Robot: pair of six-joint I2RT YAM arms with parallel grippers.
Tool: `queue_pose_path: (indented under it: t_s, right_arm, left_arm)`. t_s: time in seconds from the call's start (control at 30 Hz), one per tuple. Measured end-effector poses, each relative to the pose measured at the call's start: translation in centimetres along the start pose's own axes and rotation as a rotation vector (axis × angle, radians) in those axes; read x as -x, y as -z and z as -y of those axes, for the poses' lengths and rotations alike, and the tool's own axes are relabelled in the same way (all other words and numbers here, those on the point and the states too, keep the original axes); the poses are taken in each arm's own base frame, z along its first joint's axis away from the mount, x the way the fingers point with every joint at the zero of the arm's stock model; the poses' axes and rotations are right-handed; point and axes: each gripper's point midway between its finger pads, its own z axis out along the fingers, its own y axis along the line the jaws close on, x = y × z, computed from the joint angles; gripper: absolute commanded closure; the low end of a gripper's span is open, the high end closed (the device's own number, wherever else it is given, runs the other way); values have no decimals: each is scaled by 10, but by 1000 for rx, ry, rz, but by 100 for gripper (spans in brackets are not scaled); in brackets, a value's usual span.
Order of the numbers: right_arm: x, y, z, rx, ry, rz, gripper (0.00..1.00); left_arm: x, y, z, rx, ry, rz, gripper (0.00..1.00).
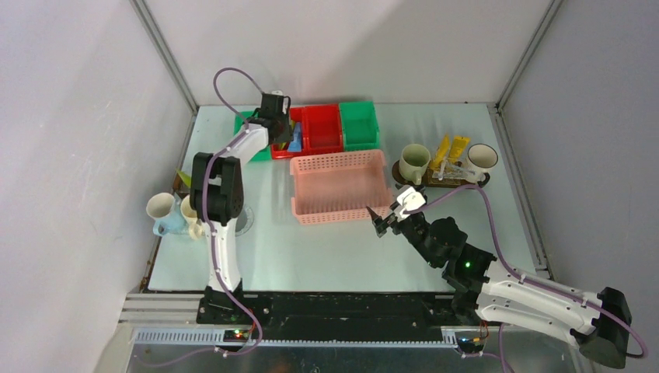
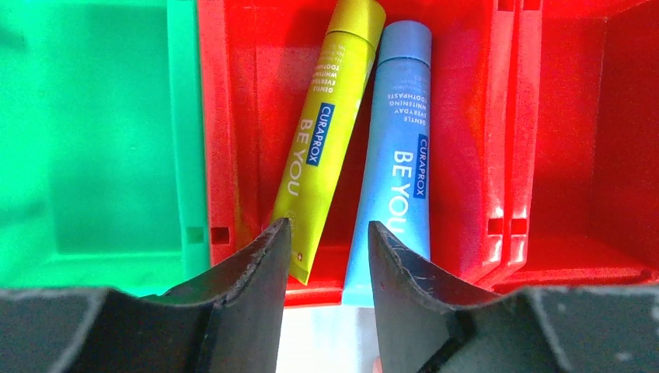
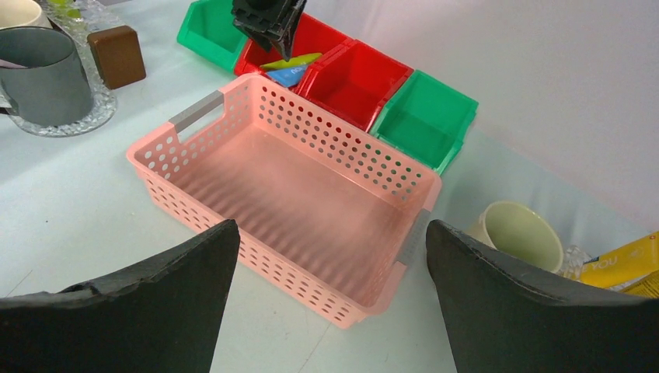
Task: Prepare toiletry sets of a toothbrush and toothpaste on the tray
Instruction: Pick up the toothpaste from the storage box.
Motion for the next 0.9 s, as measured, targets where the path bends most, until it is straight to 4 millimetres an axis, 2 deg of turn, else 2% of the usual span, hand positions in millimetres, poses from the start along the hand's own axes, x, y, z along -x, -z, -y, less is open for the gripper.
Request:
queue_pose_path:
  t_s: [0.1, 0.47, 0.53, 0.7, 0.8, 0.9]
  right_arm:
    - [0, 0, -1, 3, 0, 1, 8]
    - [1, 1, -5, 11, 0, 1, 8]
    - [1, 1, -6, 15, 0, 2, 8]
    - [0, 1, -8, 22, 2, 1, 8]
    - [0, 1, -9, 25, 6, -1, 7]
    - [0, 1, -9, 24, 17, 1, 7]
  left_arm:
    - [-1, -3, 0, 4, -1, -13, 55]
    - [-25, -17, -16, 48, 3, -106, 65]
    - [-29, -20, -16, 49, 4, -119, 71]
    - [-30, -23, -18, 49, 3, -131, 93]
    - [-29, -23, -20, 49, 4, -131, 98]
    - [-29, -22, -20, 43, 3, -134, 100]
